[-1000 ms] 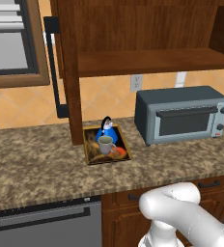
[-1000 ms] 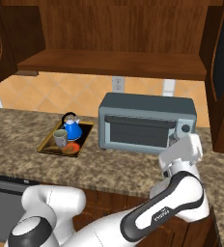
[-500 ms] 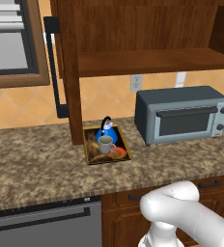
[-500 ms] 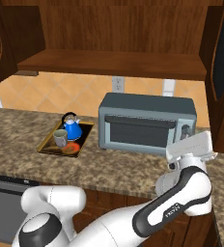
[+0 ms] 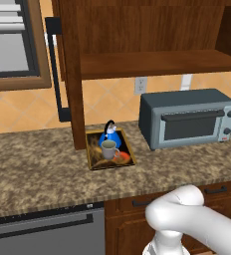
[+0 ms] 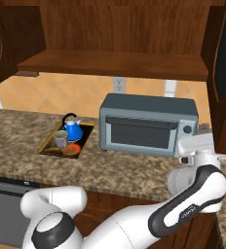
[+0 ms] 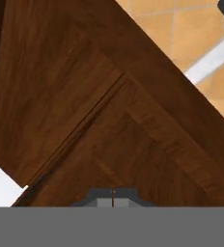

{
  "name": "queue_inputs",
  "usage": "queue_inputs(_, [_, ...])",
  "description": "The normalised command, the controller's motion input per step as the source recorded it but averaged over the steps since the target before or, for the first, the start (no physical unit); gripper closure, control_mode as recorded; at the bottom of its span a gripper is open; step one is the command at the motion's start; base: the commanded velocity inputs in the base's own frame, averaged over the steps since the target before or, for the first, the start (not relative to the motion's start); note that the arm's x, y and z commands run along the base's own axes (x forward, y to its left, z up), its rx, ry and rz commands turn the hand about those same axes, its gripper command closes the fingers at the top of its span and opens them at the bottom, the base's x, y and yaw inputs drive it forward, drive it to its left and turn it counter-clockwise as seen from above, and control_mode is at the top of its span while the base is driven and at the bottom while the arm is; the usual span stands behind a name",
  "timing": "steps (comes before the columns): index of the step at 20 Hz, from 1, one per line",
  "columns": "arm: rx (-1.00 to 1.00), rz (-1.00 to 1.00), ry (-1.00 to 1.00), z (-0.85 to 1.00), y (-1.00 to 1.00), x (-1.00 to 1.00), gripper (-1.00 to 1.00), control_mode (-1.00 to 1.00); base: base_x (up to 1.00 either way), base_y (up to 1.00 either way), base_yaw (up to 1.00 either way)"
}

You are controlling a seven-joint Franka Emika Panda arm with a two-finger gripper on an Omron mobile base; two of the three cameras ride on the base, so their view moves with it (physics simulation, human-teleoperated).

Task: Pick the kettle from the counter and place it on the tray. Then pick the mug from the cabinet and place it on the tray. Then close the cabinet doors.

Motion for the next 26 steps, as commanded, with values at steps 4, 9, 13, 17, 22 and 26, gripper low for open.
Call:
queue_inputs(4, [0.17, 0.00, -0.13, 0.16, -0.39, 0.09, 1.00, -1.00, 0.00, 0.00, 0.00])
queue_inputs(9, [0.14, 0.00, -0.20, 0.20, -0.22, 0.07, 1.00, -1.00, 0.00, 0.00, 0.00])
queue_inputs(13, [0.07, 0.00, -0.23, 0.16, -0.03, 0.00, 1.00, -1.00, 0.00, 0.00, 0.00])
queue_inputs(17, [0.00, 0.00, -0.28, 0.11, -0.01, 0.00, 1.00, -1.00, 0.00, 0.00, 0.00])
queue_inputs(22, [0.00, 0.00, -0.24, 0.24, -0.05, 0.00, 1.00, -1.00, 0.00, 0.00, 0.00])
queue_inputs(26, [-0.07, 0.00, -0.22, 0.11, 0.00, -0.20, 1.00, -1.00, 0.00, 0.00, 0.00])
